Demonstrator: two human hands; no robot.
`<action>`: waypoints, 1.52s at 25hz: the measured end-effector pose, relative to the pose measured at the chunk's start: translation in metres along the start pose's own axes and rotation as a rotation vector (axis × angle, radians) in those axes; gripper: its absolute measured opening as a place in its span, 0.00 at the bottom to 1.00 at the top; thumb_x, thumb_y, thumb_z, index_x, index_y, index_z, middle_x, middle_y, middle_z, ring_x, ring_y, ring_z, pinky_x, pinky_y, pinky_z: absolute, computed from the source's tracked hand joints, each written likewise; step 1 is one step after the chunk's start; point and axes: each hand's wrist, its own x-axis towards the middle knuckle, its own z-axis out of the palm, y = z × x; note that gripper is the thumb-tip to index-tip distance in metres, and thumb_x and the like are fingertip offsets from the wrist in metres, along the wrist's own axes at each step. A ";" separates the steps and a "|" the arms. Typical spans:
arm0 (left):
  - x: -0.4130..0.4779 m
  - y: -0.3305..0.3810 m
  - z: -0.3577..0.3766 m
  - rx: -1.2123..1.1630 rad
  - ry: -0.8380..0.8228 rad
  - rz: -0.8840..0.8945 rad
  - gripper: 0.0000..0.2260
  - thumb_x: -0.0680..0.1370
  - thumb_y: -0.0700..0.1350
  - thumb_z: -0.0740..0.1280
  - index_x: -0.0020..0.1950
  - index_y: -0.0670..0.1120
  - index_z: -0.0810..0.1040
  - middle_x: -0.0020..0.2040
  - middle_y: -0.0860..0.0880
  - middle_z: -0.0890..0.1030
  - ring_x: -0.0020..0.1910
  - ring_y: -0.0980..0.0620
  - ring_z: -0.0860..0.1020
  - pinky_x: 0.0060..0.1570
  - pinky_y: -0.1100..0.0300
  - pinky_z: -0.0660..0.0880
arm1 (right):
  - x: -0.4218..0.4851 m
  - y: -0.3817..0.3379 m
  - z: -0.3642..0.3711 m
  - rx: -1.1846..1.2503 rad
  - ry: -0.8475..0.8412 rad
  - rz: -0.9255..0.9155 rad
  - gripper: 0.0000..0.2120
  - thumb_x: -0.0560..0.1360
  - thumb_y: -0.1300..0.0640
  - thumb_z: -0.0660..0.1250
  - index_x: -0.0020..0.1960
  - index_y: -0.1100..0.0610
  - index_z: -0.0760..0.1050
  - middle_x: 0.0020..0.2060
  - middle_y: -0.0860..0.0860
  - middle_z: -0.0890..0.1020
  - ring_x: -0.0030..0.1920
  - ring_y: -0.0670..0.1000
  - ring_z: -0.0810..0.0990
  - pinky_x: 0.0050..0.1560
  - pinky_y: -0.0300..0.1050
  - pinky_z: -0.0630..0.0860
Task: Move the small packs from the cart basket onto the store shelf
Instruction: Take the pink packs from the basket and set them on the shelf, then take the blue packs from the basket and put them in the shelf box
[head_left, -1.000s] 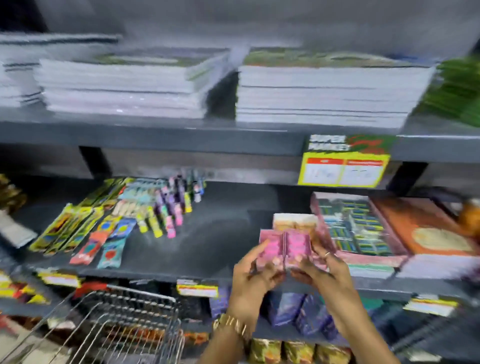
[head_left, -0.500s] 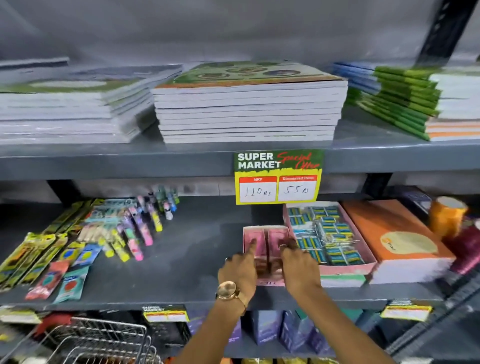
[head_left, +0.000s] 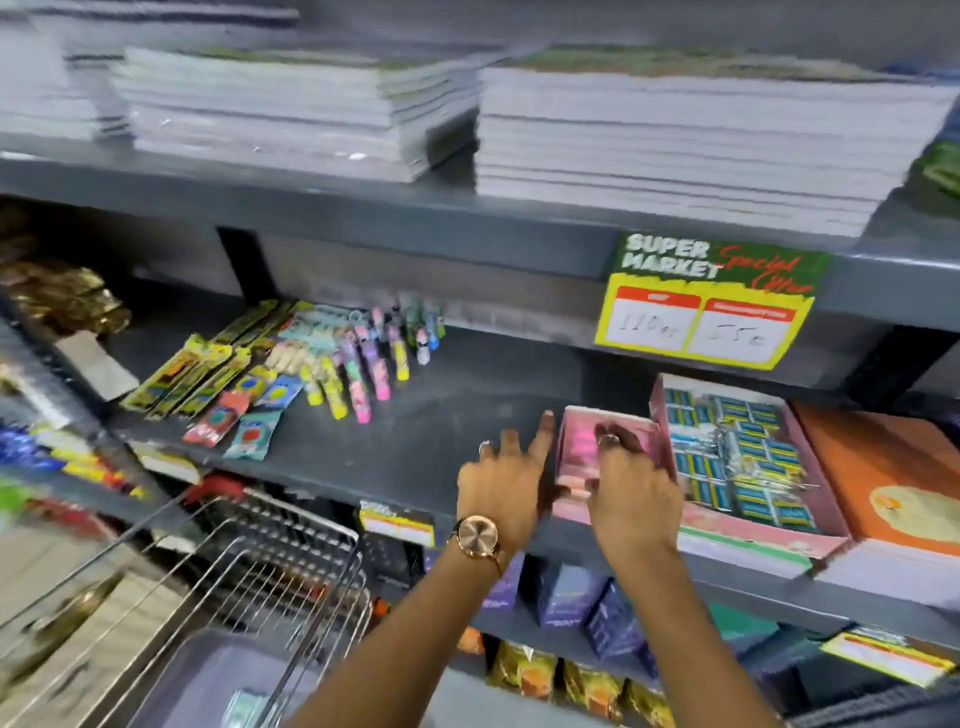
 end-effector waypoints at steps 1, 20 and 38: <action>-0.011 -0.014 -0.003 -0.005 0.036 -0.038 0.36 0.75 0.60 0.62 0.78 0.57 0.47 0.60 0.42 0.72 0.55 0.39 0.75 0.33 0.53 0.67 | -0.010 -0.018 0.000 0.056 -0.003 -0.083 0.18 0.75 0.61 0.64 0.64 0.52 0.72 0.62 0.52 0.77 0.55 0.58 0.83 0.50 0.50 0.79; -0.364 -0.313 0.192 -0.626 -0.403 -1.337 0.27 0.78 0.60 0.59 0.68 0.41 0.68 0.65 0.37 0.76 0.63 0.38 0.75 0.59 0.51 0.72 | -0.154 -0.347 0.282 -0.182 -1.043 -0.973 0.07 0.75 0.60 0.65 0.46 0.64 0.79 0.52 0.64 0.81 0.58 0.59 0.79 0.52 0.46 0.73; -0.342 -0.320 0.331 -0.778 -0.354 -1.452 0.32 0.64 0.52 0.74 0.64 0.42 0.70 0.64 0.41 0.70 0.60 0.38 0.74 0.59 0.50 0.73 | -0.193 -0.359 0.460 -0.452 -0.717 -1.152 0.32 0.65 0.57 0.76 0.66 0.57 0.68 0.63 0.56 0.72 0.65 0.60 0.69 0.61 0.55 0.72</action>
